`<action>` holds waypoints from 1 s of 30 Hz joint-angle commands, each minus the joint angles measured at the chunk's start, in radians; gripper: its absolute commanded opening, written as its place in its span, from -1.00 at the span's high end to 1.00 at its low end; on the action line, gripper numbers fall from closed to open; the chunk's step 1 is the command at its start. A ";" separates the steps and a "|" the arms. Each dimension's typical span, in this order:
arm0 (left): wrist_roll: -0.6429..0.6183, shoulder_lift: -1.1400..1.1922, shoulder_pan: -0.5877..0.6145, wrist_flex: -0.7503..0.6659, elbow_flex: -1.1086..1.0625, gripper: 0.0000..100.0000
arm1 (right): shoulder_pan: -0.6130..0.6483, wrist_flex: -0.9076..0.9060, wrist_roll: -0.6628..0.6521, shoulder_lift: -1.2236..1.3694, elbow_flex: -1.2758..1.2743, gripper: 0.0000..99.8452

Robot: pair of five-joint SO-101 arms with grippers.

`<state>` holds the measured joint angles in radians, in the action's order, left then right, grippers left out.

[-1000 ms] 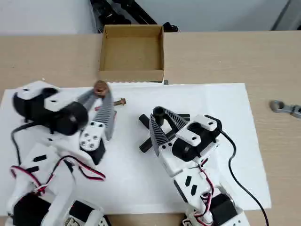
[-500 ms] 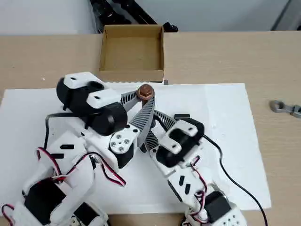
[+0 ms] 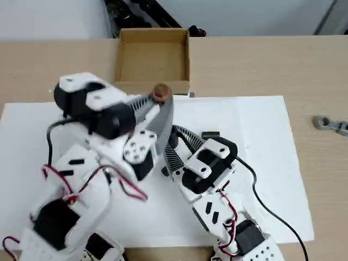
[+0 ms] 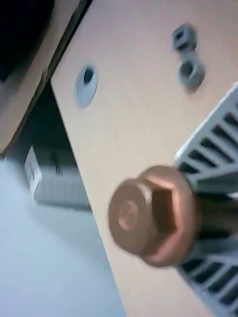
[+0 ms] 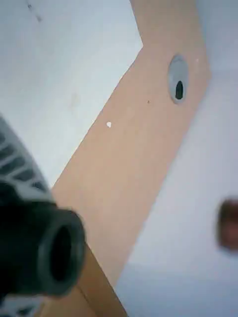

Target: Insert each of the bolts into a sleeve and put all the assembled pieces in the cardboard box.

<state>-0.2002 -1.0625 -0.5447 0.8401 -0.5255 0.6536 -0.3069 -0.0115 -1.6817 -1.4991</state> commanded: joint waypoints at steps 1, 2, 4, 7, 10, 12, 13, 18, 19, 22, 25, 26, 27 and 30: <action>-0.017 0.002 0.031 -0.083 -0.031 0.99 | 0.005 0.024 0.011 0.002 0.017 0.99; -0.020 0.002 0.031 -0.083 -0.038 0.99 | 0.005 0.024 0.018 0.002 0.017 0.99; -0.025 0.002 0.029 -0.084 -0.039 0.99 | 0.005 0.024 0.051 0.002 0.017 0.99; -0.025 0.002 0.029 -0.086 -0.038 0.99 | 0.005 0.024 0.068 0.002 0.017 0.99; -0.044 0.002 0.028 -0.083 -0.038 0.99 | 0.005 0.024 0.068 0.002 0.017 0.99; -0.077 0.002 0.028 -0.083 -0.041 0.99 | 0.005 0.024 0.068 0.002 0.017 0.99; -0.084 0.002 0.028 -0.083 -0.044 0.99 | 0.005 0.024 0.068 0.002 0.017 0.99; -0.089 0.002 0.025 -0.083 -0.068 0.99 | 0.005 0.024 0.068 0.002 0.017 0.99; -0.089 0.002 0.011 -0.083 -0.077 0.99 | 0.005 0.024 0.068 0.002 0.017 0.99; -0.087 0.002 -0.029 -0.078 -0.096 0.99 | 0.005 0.024 0.068 0.002 0.014 0.99; -0.086 0.003 -0.035 -0.080 -0.101 0.99 | 0.005 0.024 0.068 0.002 0.015 0.99; -0.086 0.003 -0.035 -0.083 -0.107 0.99 | 0.005 0.024 0.068 0.002 0.015 0.99; -0.084 0.003 -0.035 -0.084 -0.116 0.99 | 0.005 0.024 0.068 0.002 0.015 0.99; -0.081 0.003 -0.034 -0.086 -0.136 0.99 | 0.005 0.024 0.068 0.002 0.015 0.99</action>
<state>-0.2831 -1.0610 -0.5769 0.7894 -0.6667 0.6536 -0.3069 0.0453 -1.6817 -1.4991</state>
